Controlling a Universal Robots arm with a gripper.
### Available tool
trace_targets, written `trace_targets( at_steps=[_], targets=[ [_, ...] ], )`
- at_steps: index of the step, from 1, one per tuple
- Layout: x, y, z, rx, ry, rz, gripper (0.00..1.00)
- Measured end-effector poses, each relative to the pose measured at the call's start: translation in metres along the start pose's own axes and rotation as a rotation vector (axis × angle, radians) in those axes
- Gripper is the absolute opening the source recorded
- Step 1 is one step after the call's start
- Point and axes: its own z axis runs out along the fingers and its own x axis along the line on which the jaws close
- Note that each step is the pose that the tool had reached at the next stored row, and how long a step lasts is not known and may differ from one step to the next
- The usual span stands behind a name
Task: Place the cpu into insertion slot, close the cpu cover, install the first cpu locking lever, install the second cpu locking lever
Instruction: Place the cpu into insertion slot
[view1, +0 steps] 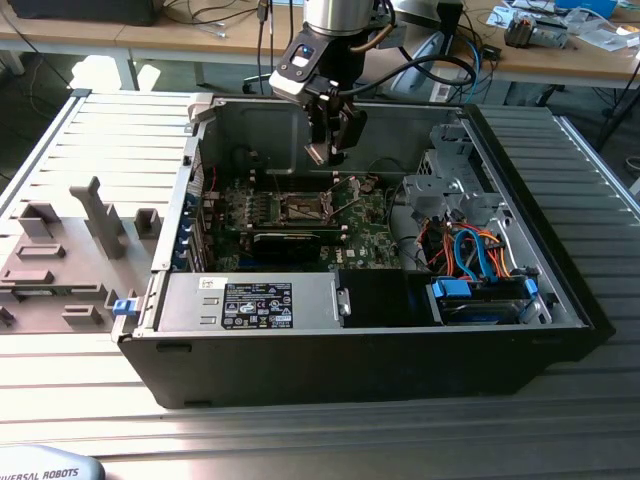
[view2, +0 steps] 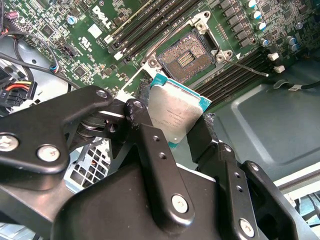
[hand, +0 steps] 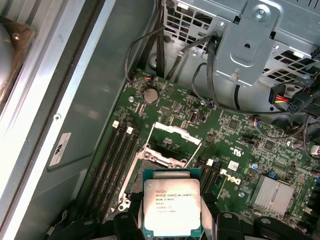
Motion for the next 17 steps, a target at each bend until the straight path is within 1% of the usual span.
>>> trace_targets(
  at_steps=[17],
  targets=[
    [0.0000,0.0000,0.0001,0.0001,-0.0002,0.011,0.54]
  ],
)
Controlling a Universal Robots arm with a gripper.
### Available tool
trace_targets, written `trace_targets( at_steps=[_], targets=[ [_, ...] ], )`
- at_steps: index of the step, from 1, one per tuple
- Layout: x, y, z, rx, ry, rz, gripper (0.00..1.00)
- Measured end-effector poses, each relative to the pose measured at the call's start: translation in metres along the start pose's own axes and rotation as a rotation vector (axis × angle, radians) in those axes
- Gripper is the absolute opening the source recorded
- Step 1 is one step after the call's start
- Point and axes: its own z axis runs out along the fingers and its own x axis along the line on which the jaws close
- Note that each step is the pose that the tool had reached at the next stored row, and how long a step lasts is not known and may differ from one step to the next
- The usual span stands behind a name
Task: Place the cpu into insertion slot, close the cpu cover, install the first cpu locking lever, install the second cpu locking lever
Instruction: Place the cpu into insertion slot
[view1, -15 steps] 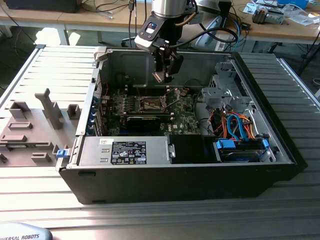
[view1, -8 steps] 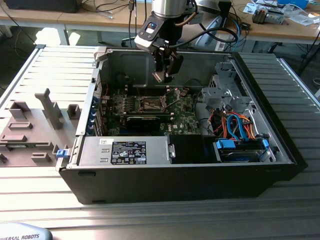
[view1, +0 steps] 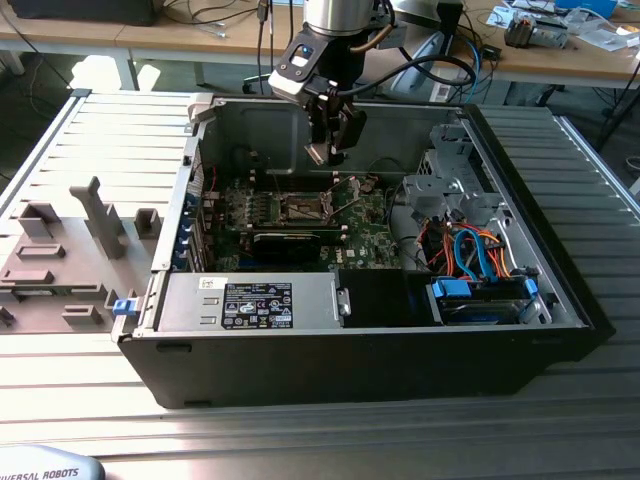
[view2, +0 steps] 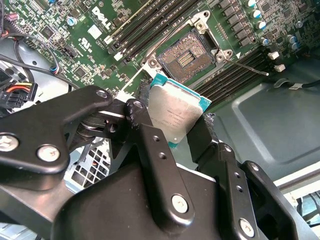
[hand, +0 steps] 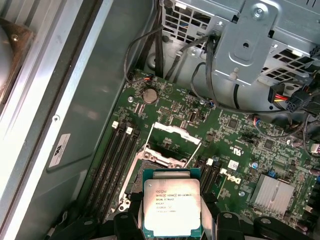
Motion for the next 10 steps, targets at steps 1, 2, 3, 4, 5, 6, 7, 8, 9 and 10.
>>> trace_targets(
  at_steps=[1,2,3,4,5,6,7,8,9,10],
  targets=[
    [0.0000,0.0000,0.0000,-0.0001,0.0000,0.001,0.54],
    [0.0000,0.0000,0.0000,-0.0001,0.0000,0.001,0.54],
    [0.0000,0.0000,0.0000,0.0000,-0.0001,0.002,0.54],
    [0.0000,0.0000,0.0000,0.0000,-0.0001,0.002,0.54],
    [0.0000,0.0000,0.0000,-0.0001,-0.0001,0.004,0.54],
    [0.0000,0.0000,0.0000,0.0000,-0.0001,0.004,0.54],
    [0.0000,0.0000,0.0000,0.0000,-0.0001,0.005,0.54],
    [0.0000,0.0000,0.0000,0.0000,-0.0001,0.006,0.54],
    [0.0000,0.0000,0.0000,0.0000,-0.0001,0.007,0.54],
    [0.0000,0.0000,0.0000,0.0000,-0.0002,0.007,0.54]
  ],
)
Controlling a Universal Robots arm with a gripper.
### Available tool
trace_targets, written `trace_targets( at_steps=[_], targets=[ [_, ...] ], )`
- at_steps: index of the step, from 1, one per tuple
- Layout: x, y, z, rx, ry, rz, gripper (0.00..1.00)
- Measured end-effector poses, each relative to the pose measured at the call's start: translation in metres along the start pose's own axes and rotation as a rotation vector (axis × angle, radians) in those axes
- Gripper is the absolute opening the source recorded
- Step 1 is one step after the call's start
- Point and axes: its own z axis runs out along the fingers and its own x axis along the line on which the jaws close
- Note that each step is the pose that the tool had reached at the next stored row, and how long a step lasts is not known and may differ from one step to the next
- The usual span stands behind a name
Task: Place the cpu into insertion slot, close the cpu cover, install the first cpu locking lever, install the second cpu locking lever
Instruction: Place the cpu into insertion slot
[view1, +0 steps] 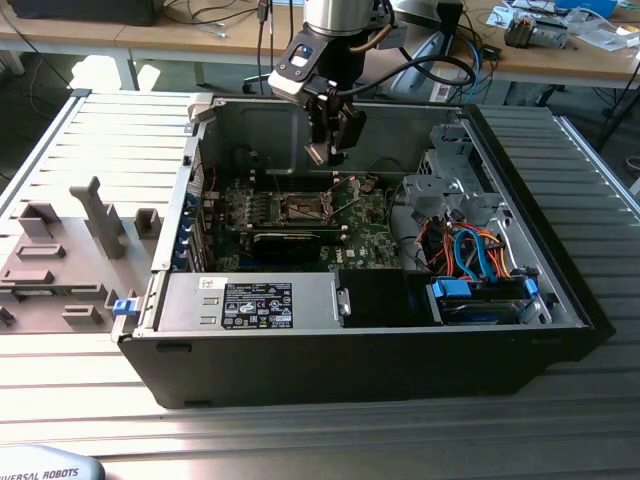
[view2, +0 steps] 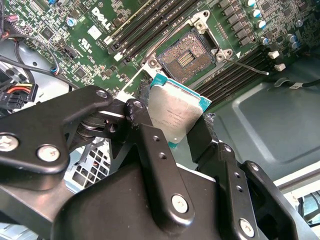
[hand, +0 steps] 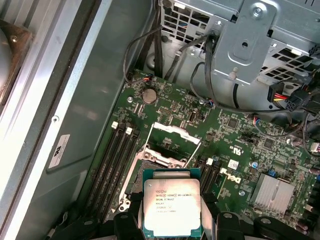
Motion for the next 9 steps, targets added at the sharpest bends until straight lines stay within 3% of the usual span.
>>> trace_targets(
  at_steps=[9],
  targets=[
    [0.0000,0.0000,0.0001,0.0000,-0.0001,0.008,0.54]
  ],
)
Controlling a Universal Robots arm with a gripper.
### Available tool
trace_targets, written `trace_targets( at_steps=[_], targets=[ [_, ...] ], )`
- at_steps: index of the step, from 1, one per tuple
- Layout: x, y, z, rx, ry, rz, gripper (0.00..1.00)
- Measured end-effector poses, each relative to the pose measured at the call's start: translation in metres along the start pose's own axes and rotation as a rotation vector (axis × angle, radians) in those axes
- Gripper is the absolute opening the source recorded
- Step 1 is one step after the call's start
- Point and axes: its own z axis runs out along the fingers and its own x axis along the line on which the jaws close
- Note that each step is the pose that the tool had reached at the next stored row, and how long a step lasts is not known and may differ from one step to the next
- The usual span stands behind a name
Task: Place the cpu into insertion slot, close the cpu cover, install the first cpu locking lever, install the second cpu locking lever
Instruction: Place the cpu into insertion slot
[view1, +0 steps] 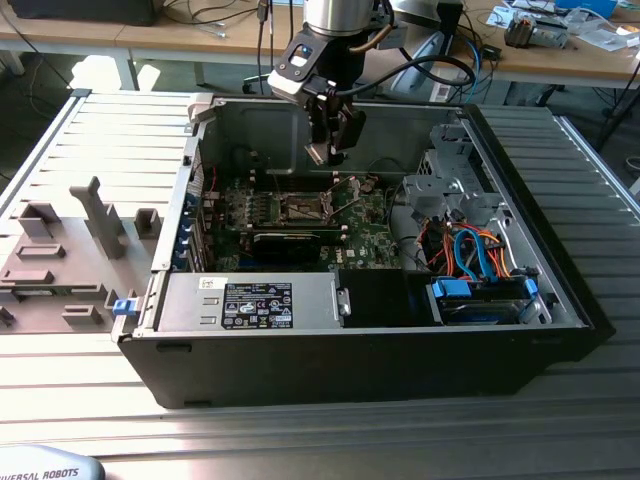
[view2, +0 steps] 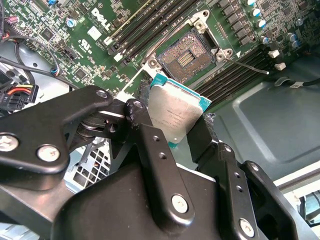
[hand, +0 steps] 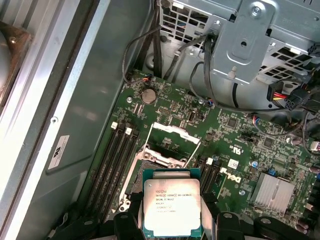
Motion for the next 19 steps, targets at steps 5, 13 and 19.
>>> trace_targets(
  at_steps=[5,13,19],
  targets=[
    [0.0000,0.0000,0.0000,0.0001,-0.0001,0.003,0.54],
    [0.0000,0.0000,0.0001,0.0001,-0.0002,0.008,0.54],
    [0.0000,0.0000,0.0001,0.0001,-0.0003,0.012,0.54]
  ],
)
